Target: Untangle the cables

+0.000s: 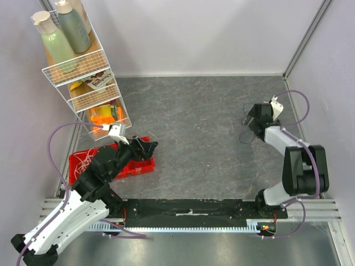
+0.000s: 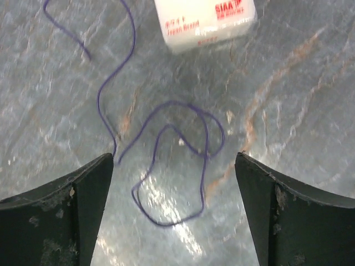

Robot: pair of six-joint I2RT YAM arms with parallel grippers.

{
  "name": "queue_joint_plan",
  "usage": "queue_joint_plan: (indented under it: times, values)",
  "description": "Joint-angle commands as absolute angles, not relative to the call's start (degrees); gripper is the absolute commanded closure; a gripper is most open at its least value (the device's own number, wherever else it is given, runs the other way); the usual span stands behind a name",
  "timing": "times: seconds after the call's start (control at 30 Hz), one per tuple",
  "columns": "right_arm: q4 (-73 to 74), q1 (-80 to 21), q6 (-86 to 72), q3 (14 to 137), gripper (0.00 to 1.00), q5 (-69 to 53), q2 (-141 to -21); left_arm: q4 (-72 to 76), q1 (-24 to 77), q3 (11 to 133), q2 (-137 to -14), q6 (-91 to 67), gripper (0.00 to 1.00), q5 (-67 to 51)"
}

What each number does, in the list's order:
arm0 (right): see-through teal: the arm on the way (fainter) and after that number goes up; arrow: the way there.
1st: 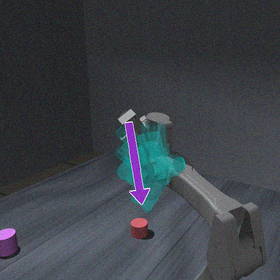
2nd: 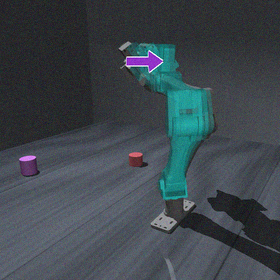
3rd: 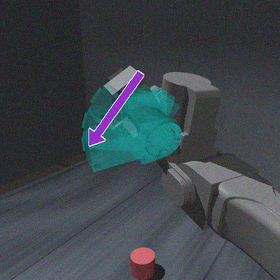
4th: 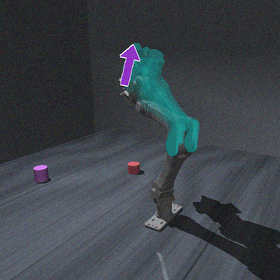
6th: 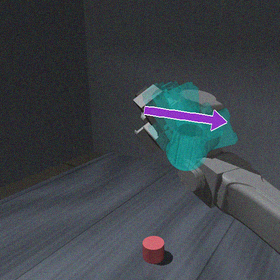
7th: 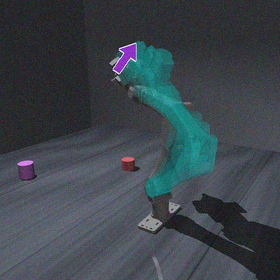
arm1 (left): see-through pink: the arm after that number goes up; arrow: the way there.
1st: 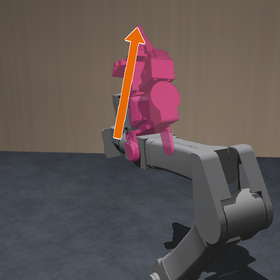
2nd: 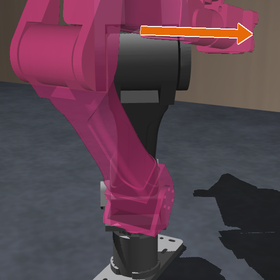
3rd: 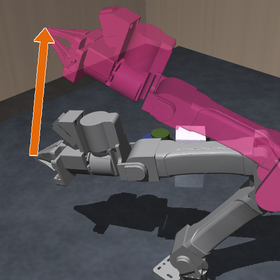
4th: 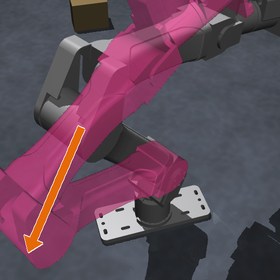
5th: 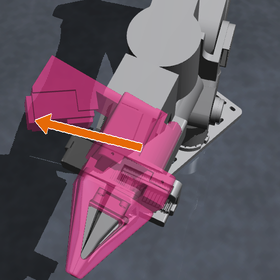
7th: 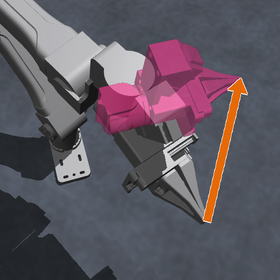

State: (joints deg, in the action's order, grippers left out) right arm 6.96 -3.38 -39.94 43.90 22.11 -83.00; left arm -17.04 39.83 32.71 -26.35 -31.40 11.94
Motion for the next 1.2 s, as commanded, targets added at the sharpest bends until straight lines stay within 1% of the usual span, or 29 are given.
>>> queue_joint_plan:
  times: [0.0,0.1,0.2,0.3,0.37,0.47,0.53,0.63,0.7,0.77,0.83,0.93,1.03,1.17]
  values:
    - [5.6,-1.2,-40.8,51.8,0.02,19.3,-89.3,-11.1,39.6,31.6,-26.5,-26.5,0.18,0.5]
    - [3.8,-1.2,-43.4,53.4,0.04,16.6,-92.9,-9.4,39.6,31.1,-26.4,-26.8,0.18,-2.7]
    - [3.2,-1.2,-47.3,54.7,0.09,14.4,-96.1,-8.2,39.6,30.9,-26.5,-27.0,0.18,-4.5]
    - [2.7,-1.2,-51.7,54.8,0.12,14.8,-97.8,-8.0,39.7,30.8,-26.5,-27.2,0.19,-4.9]
    - [1.9,-1.3,-53.8,54.8,0.16,14.9,-98.3,-7.7,39.6,30.3,-26.4,-27.3,0.19,-4.7]
    - [1.2,-1.3,-55.7,54.8,0.21,16.0,-99.5,-7.6,39.7,29.9,-26.5,-27.5,0.20,-4.4]
    - [1.3,-1.3,-56.2,55.0,0.28,16.3,-100.3,-8.3,39.6,30.4,-27.1,-27.2,0.20,-4.0]
    - [0.4,-1.3,-54.8,55.5,0.50,14.2,-102.1,-9.7,39.6,31.4,-27.9,-26.3,0.21,-2.5]
    - [-1.0,-1.3,-53.9,56.0,0.68,10.6,-103.5,-10.6,39.6,32.3,-28.5,-25.9,0.21,-1.7]
    - [-1.9,-1.6,-53.2,55.4,0.78,7.3,-104.1,-11.8,39.6,33.0,-29.0,-26.0,0.21,-0.8]
    - [-3.9,-2.4,-51.3,53.6,0.85,4.5,-103.5,-12.5,39.6,33.6,-29.1,-26.5,0.22,-0.4]
    - [-5.3,-5.3,-46.1,51.2,0.99,0.7,-99.5,-12.7,39.7,33.2,-29.0,-27.7,0.22,-0.3]
    - [-7.9,-10.2,-39.0,47.2,1.00,-5.9,-92.9,-12.7,39.6,32.6,-28.7,-29.0,0.22,-0.2]
    - [-9.7,-17.8,-31.1,41.6,1.00,-14.0,-80.8,-12.0,39.7,31.7,-27.6,-31.3,0.25,1.7]
